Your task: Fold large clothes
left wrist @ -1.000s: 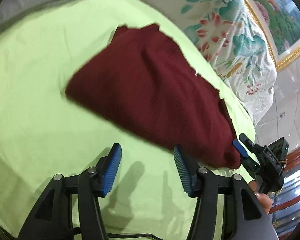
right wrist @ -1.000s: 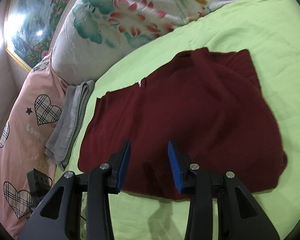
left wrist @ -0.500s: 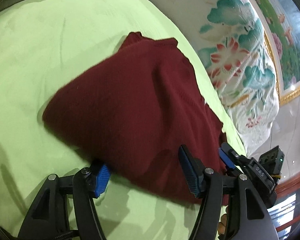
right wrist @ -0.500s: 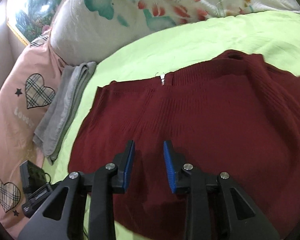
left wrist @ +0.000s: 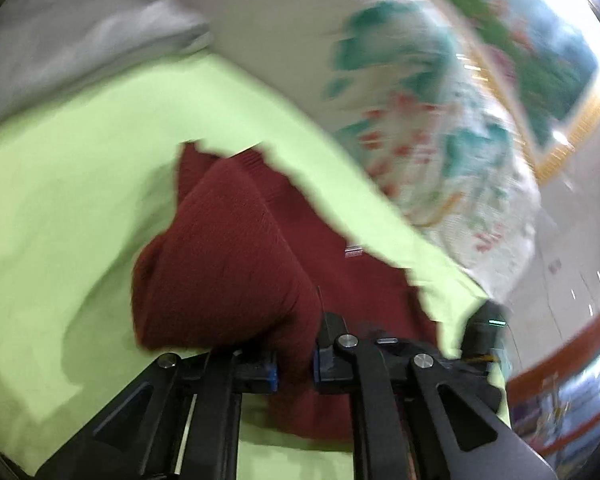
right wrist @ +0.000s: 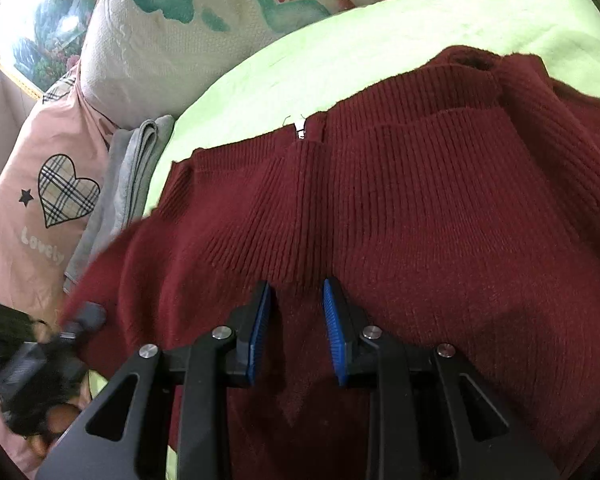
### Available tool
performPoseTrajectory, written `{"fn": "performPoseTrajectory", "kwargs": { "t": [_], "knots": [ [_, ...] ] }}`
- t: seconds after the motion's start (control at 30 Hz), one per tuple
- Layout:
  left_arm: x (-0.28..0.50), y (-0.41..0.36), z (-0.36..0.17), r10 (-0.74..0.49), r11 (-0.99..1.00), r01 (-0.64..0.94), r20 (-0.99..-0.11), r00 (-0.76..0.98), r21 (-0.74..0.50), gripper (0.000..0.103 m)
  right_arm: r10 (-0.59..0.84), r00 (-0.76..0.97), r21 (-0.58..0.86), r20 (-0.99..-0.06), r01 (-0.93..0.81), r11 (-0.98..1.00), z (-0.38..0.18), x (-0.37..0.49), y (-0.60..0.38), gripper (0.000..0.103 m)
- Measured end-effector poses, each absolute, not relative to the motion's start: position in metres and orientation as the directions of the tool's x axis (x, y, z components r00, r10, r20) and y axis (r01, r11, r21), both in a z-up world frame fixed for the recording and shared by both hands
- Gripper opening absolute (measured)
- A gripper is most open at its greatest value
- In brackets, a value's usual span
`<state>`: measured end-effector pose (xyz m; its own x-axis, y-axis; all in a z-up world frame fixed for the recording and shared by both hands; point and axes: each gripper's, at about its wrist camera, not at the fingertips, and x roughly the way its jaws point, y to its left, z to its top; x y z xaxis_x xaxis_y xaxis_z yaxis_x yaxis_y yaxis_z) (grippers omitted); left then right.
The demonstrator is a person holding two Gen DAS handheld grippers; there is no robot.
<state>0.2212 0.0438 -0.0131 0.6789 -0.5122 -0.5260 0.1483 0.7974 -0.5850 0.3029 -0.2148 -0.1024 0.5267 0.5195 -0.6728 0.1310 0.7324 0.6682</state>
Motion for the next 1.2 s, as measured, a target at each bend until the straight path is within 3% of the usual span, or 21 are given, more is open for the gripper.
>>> {"fn": "performPoseTrajectory", "kwargs": {
  "t": [0.17,0.2,0.3,0.37,0.43,0.5,0.63,0.7,0.8,0.83,0.9,1.2],
  "knots": [
    [0.209,-0.037,0.027,-0.630,0.768,0.399,-0.476,0.614,-0.502,0.006,0.583,0.508,0.725,-0.634,0.129,0.676,-0.106,0.303,-0.226,0.027],
    [0.208,-0.060,0.026,-0.655,0.754,0.449,-0.489,0.577,-0.480,0.000,0.622,0.509,0.771,-0.594,0.140,0.621,-0.108,0.302,-0.236,0.027],
    [0.205,-0.118,0.003,-0.689,0.717,0.549,-0.555,0.466,-0.429,0.000,0.696,0.586,0.908,-0.415,0.217,0.358,-0.121,0.285,-0.283,0.028],
    [0.206,-0.136,-0.015,-0.650,0.742,0.555,-0.609,0.456,-0.376,0.000,0.672,0.650,0.935,-0.356,0.241,0.261,-0.126,0.269,-0.310,0.030],
    [0.213,-0.135,-0.037,-0.629,0.760,0.510,-0.655,0.419,-0.403,0.000,0.653,0.662,0.930,-0.366,0.254,0.264,-0.125,0.261,-0.324,0.030],
    [0.208,-0.116,-0.035,-0.628,0.768,0.481,-0.641,0.441,-0.423,0.000,0.653,0.656,0.925,-0.378,0.240,0.294,-0.118,0.258,-0.327,0.034],
    [0.182,-0.069,-0.022,-0.603,0.796,0.441,-0.614,0.510,-0.414,0.000,0.670,0.636,0.918,-0.383,0.184,0.350,-0.104,0.265,-0.315,0.054],
    [0.170,-0.034,-0.021,-0.586,0.810,0.389,-0.606,0.538,-0.438,0.000,0.672,0.625,0.909,-0.397,0.164,0.384,-0.098,0.267,-0.305,0.056],
    [0.156,0.011,-0.034,-0.516,0.854,0.292,-0.640,0.569,-0.430,0.009,0.680,0.609,0.900,-0.408,0.142,0.412,-0.099,0.268,-0.292,0.057],
    [0.155,0.023,-0.041,-0.499,0.863,0.256,-0.655,0.568,-0.435,0.025,0.680,0.603,0.895,-0.416,0.138,0.425,-0.099,0.269,-0.287,0.057],
    [0.157,0.049,-0.063,-0.447,0.883,0.148,-0.700,0.558,-0.446,0.043,0.683,0.591,0.887,-0.428,0.133,0.441,-0.100,0.272,-0.278,0.057],
    [0.183,0.082,-0.097,-0.499,0.804,0.010,-0.667,0.554,-0.594,0.054,0.678,0.576,0.873,-0.456,0.142,0.467,-0.106,0.278,-0.264,0.057]
  ]
}}
